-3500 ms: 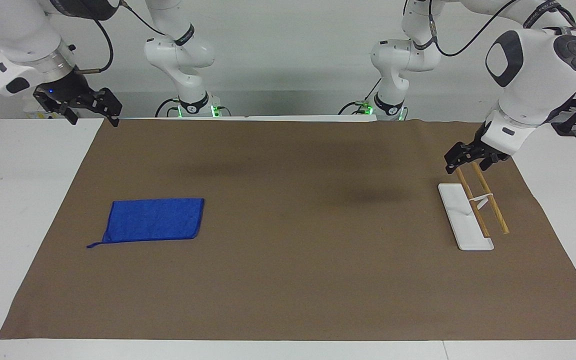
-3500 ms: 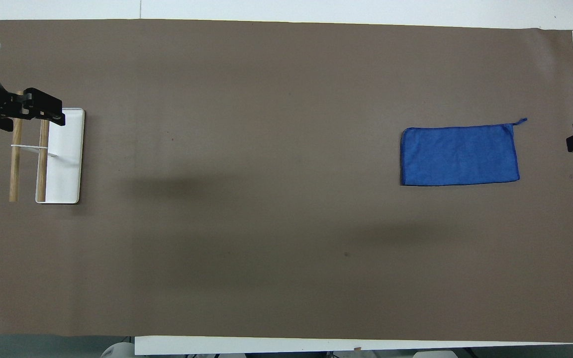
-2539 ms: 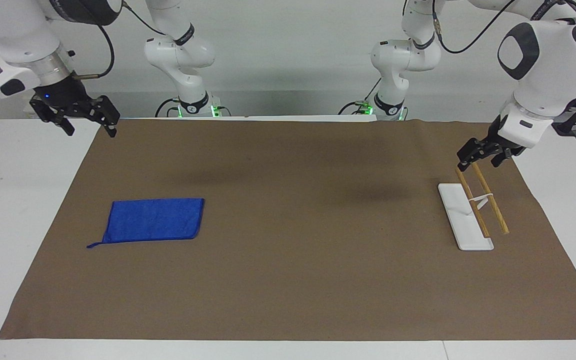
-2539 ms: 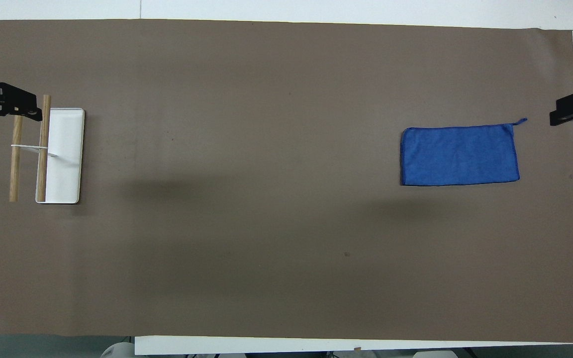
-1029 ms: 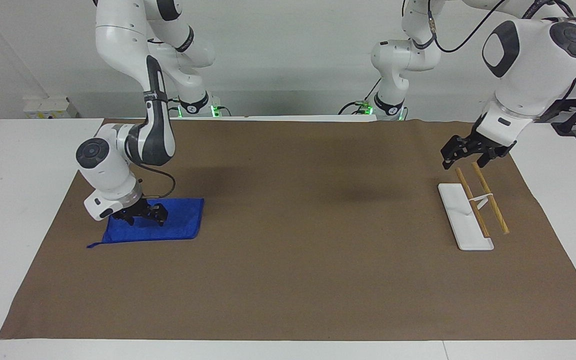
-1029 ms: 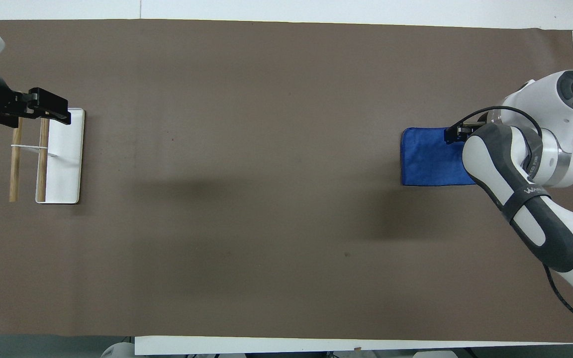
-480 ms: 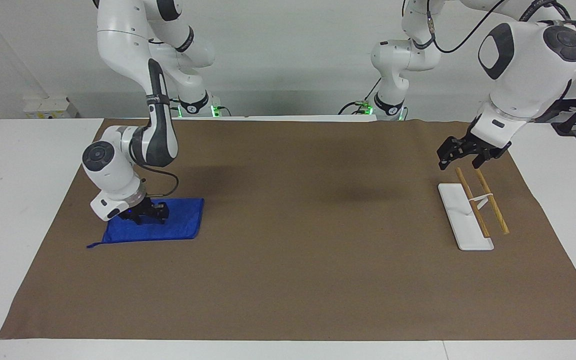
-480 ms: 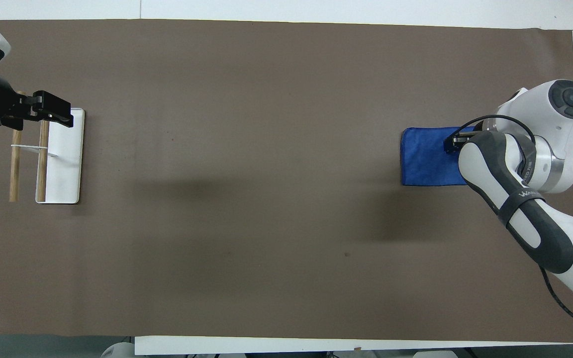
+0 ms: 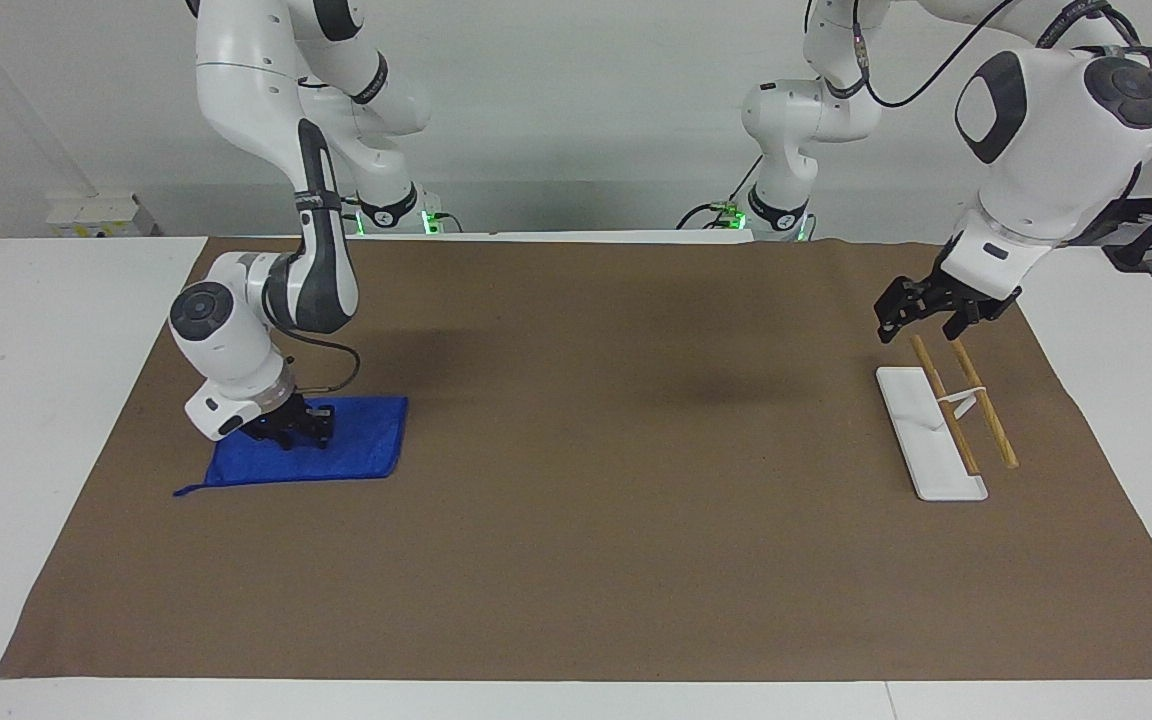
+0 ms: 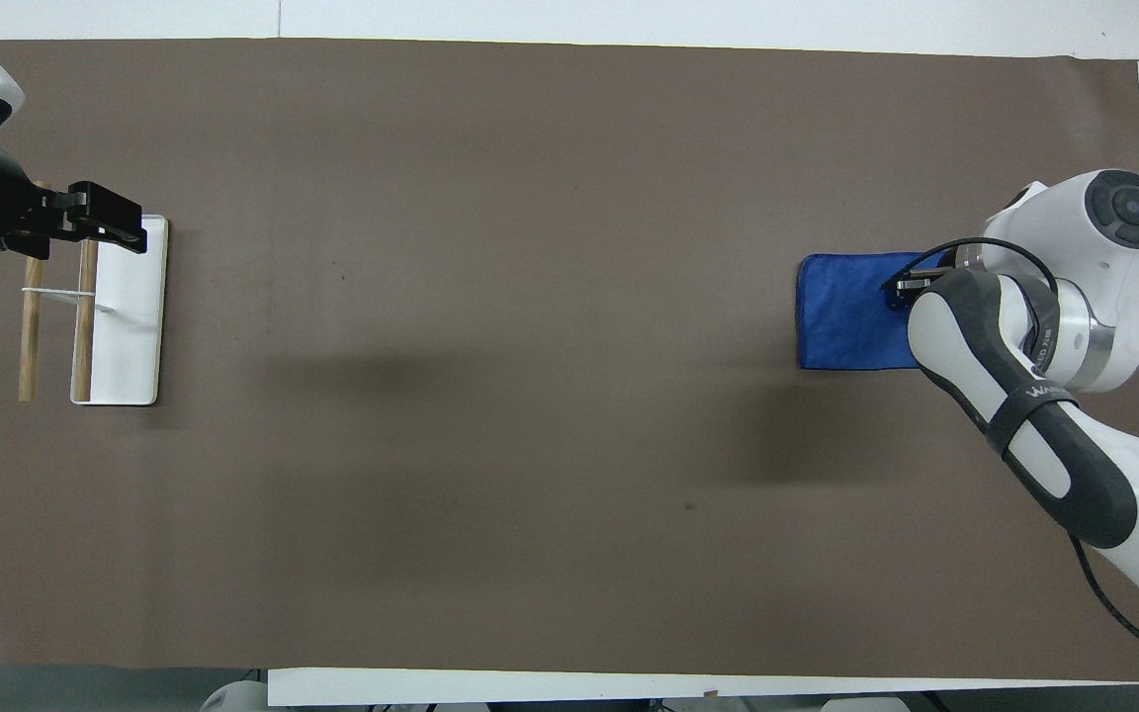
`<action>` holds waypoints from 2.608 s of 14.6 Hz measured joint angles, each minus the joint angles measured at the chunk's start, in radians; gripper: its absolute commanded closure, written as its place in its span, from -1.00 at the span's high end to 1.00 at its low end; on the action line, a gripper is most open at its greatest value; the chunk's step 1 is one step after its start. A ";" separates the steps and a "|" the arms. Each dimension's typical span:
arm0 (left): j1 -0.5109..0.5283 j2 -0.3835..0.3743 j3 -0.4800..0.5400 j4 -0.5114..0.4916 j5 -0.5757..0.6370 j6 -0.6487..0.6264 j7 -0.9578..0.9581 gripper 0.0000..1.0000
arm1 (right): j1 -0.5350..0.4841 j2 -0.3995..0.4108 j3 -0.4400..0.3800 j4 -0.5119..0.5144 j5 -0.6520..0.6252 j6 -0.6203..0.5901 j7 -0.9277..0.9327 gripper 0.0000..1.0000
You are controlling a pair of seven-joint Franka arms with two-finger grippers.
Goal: Right arm passes towel to left arm to hang
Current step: 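Close the right gripper on the blue towel edge, then lift the towel with the right gripper while the left gripper reaches toward it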
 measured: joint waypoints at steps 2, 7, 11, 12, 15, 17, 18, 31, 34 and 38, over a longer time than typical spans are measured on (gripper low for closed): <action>0.000 0.000 0.000 -0.001 0.000 0.000 0.000 0.84 | 0.000 -0.004 0.001 0.000 0.000 0.001 0.000 -0.97; 0.000 0.000 0.000 -0.001 0.000 0.001 0.000 0.84 | 0.000 -0.006 0.001 0.007 0.000 -0.015 0.000 -1.00; 0.000 0.000 0.000 -0.001 0.000 0.001 0.000 0.81 | 0.001 -0.008 0.014 0.132 0.057 -0.212 0.000 -1.00; 0.000 0.000 -0.001 -0.001 0.000 0.001 0.001 0.81 | 0.002 -0.010 0.018 0.176 0.103 -0.276 0.003 -1.00; 0.000 0.000 -0.002 -0.001 0.000 0.020 0.004 0.92 | 0.011 -0.016 0.037 0.303 0.166 -0.443 0.097 -1.00; -0.001 0.000 -0.005 -0.001 0.000 0.060 0.005 0.93 | 0.045 -0.018 0.065 0.375 0.227 -0.518 0.249 -1.00; -0.001 0.000 -0.007 0.000 0.000 0.073 0.005 0.93 | 0.071 -0.018 0.075 0.404 0.268 -0.538 0.335 -1.00; -0.002 0.000 -0.133 -0.004 -0.035 0.064 -0.796 0.89 | 0.269 0.000 0.086 0.474 1.228 -0.258 1.177 -1.00; -0.001 0.002 -0.141 -0.005 -0.159 0.099 -1.120 0.88 | 0.316 0.001 0.086 0.453 1.402 -0.156 1.234 -1.00; -0.001 0.036 -0.169 -0.009 -0.215 0.248 -1.283 0.87 | 0.416 0.001 0.087 0.449 1.550 -0.003 1.264 -1.00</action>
